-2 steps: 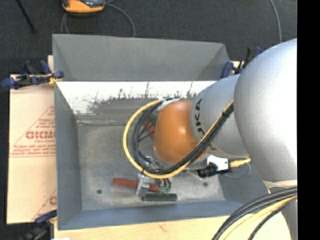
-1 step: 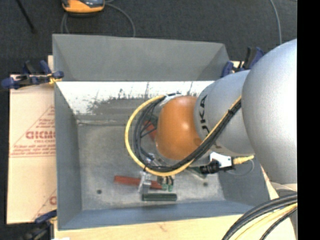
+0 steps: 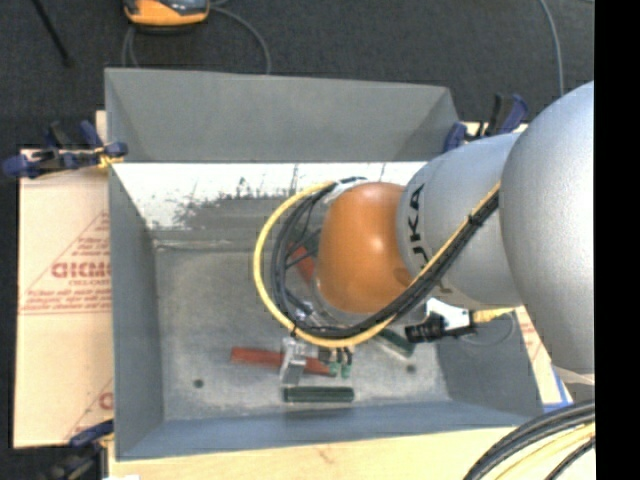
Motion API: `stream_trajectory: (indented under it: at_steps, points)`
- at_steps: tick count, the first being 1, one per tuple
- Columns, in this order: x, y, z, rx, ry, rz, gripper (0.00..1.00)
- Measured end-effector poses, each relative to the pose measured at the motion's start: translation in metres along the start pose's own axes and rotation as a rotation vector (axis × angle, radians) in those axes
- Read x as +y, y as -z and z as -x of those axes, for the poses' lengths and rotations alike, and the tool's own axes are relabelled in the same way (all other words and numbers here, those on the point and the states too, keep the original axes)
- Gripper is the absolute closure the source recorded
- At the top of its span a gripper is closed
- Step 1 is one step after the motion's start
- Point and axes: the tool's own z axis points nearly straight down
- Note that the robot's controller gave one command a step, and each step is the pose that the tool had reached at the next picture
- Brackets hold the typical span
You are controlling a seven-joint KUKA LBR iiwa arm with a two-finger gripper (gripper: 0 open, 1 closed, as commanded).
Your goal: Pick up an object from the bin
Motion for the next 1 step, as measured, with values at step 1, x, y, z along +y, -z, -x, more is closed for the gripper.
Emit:
stream_trajectory:
  at_steps: [1]
  points:
    - [-0.0001,0.022,0.0,-0.001,0.001,0.0,1.0]
